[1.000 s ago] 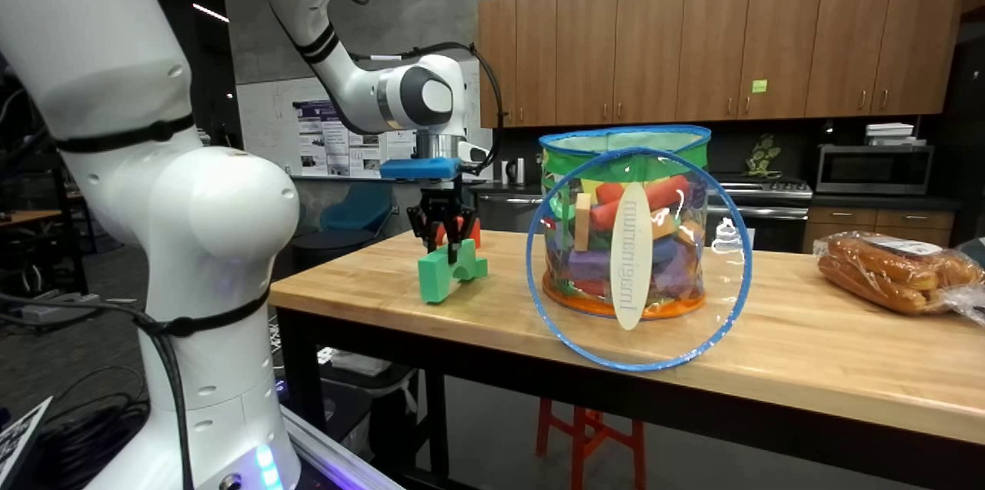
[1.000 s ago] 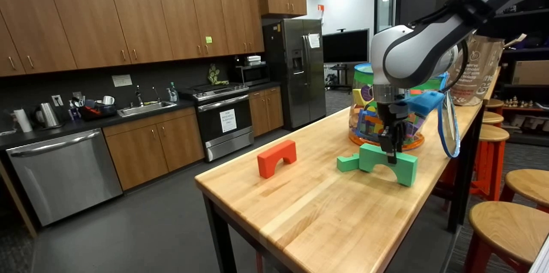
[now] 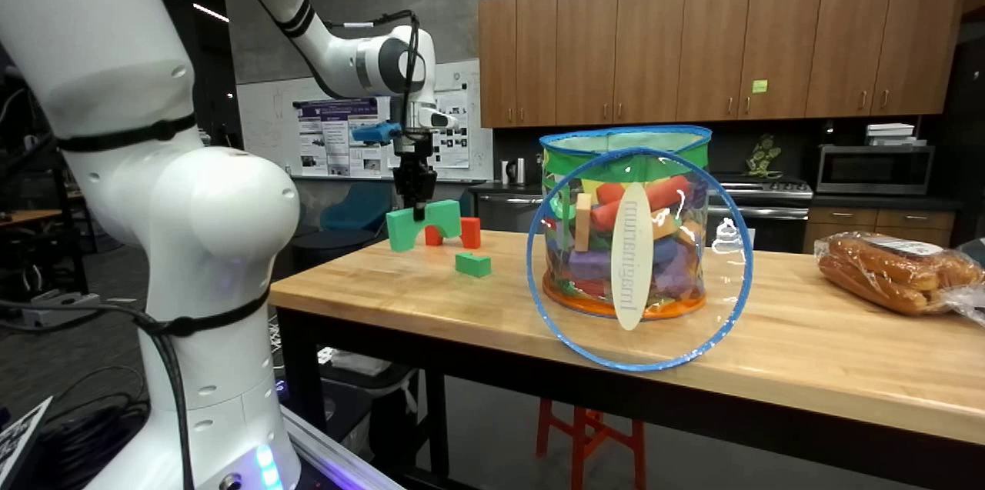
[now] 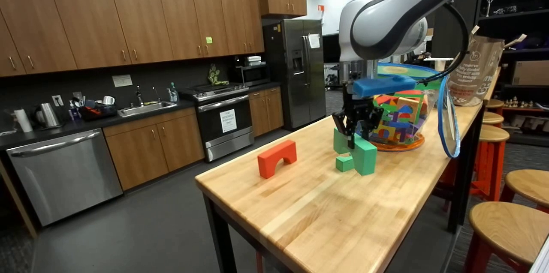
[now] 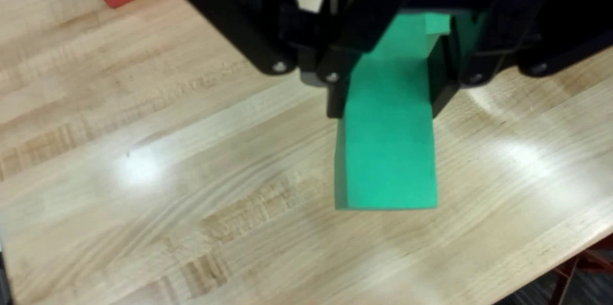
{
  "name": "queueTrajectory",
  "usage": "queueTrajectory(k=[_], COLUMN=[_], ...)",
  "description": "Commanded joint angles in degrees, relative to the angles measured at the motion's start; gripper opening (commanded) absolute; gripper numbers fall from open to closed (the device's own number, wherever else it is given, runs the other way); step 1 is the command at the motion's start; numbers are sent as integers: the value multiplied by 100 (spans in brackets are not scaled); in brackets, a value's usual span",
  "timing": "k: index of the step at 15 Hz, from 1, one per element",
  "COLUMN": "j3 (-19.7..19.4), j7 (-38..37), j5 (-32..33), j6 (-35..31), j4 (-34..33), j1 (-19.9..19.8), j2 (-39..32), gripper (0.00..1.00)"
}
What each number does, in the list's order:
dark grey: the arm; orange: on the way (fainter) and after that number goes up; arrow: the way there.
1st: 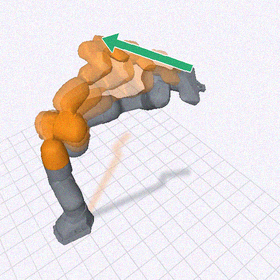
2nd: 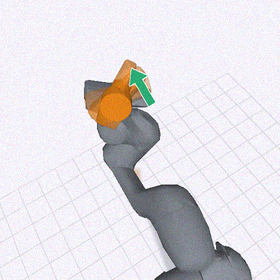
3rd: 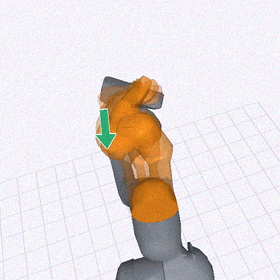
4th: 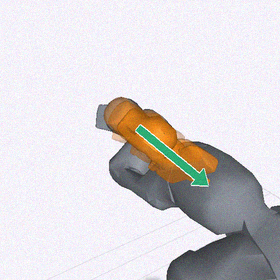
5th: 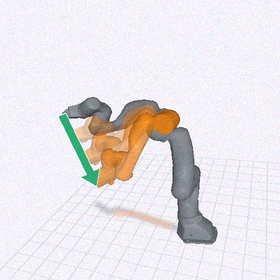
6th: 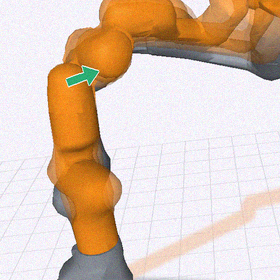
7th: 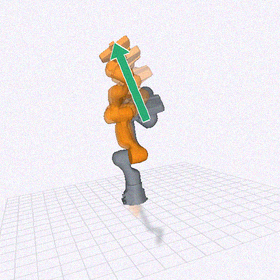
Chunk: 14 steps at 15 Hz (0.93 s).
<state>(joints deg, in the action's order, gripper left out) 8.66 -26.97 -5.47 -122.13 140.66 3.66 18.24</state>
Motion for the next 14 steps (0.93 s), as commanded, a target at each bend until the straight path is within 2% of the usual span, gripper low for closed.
queueTrajectory(k=[1, 10, 14], j3=[158, 339, 361], j7=[-1047, -4118, -5117], j5=[-264, -231, -254], j6=[112, 5, -7], j4=[-480, -1351, -1816], j1=[-89, 10, 131], j2=[-310, -915, -1341], gripper=[16, 16, 16])
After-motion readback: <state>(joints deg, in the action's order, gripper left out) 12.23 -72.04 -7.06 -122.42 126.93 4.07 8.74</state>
